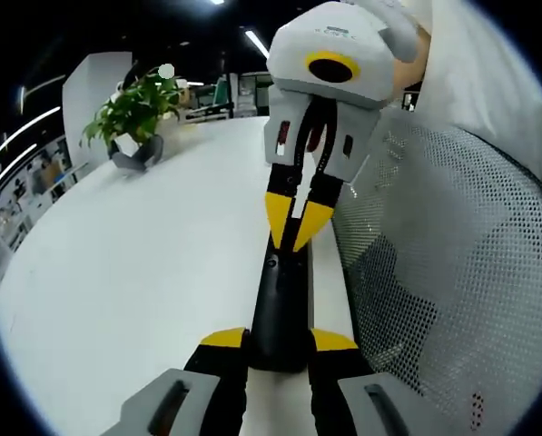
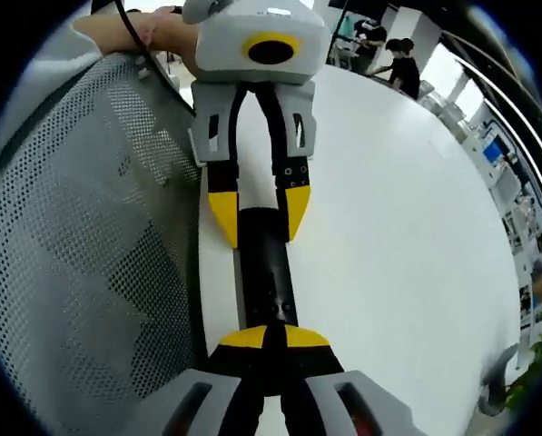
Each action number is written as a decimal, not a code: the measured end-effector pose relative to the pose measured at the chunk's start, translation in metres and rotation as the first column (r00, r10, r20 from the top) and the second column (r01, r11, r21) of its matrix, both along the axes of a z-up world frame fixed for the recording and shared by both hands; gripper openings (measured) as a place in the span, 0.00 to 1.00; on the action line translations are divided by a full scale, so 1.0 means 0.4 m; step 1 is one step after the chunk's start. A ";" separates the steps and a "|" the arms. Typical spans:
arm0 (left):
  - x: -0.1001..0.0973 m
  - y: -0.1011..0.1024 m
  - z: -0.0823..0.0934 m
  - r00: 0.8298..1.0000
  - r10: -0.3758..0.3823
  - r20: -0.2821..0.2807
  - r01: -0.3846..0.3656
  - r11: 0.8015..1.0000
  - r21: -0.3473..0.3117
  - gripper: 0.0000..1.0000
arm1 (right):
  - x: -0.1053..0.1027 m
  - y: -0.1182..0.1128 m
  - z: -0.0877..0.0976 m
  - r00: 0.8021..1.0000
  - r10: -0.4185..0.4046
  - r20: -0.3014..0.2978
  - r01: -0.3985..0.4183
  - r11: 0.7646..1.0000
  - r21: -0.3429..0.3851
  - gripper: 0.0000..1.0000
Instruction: Press the specified remote control buttons in sequence, fully releasing each button before pressing the next.
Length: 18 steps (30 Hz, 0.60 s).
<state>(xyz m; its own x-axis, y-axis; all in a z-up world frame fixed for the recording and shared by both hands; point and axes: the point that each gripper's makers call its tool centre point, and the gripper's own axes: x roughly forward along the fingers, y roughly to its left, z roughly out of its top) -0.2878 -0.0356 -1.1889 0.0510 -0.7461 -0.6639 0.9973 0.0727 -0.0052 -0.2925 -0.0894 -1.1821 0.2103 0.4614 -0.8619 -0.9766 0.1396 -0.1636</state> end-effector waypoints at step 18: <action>-0.003 -0.002 0.002 1.000 -0.010 -0.002 0.010 1.000 -0.002 0.24 | 0.012 0.008 -0.006 0.995 0.038 -0.089 -0.042 0.998 -0.049 0.00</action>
